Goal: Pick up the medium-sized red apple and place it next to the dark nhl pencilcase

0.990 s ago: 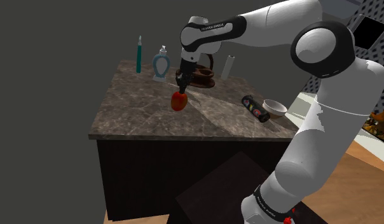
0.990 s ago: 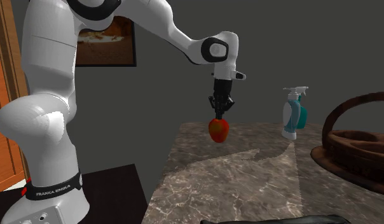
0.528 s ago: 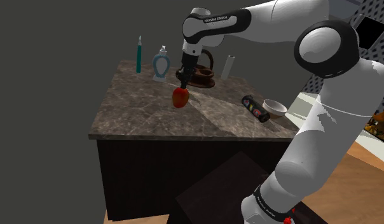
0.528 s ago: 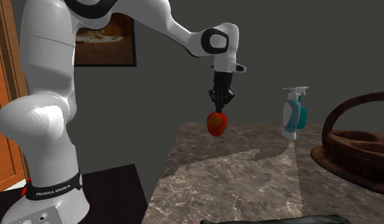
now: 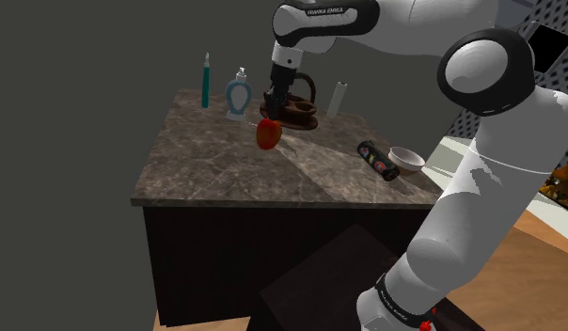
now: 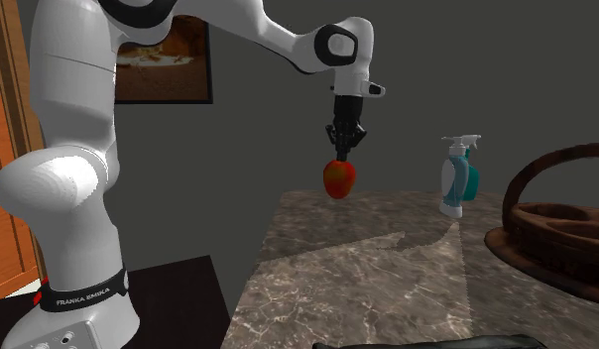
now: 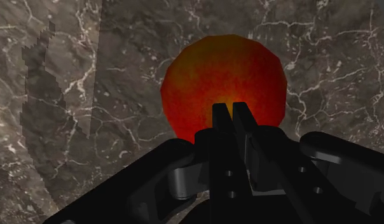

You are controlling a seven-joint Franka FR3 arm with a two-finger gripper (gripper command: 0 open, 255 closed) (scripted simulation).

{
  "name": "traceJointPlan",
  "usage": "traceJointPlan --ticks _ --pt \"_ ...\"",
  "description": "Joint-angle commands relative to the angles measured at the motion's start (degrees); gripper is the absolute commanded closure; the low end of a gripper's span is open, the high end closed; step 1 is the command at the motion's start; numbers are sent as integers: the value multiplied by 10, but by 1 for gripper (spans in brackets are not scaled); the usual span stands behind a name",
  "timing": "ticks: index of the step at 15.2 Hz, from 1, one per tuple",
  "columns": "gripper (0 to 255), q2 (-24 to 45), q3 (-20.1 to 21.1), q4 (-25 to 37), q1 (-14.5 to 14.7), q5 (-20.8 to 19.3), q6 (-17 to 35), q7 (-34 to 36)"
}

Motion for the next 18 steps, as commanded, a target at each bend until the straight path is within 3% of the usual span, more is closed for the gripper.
traceJointPlan --ticks 1,18 --pt "255 -2 0 14 -1 0 -16 0" --pt "255 14 0 166 0 -2 -152 9"
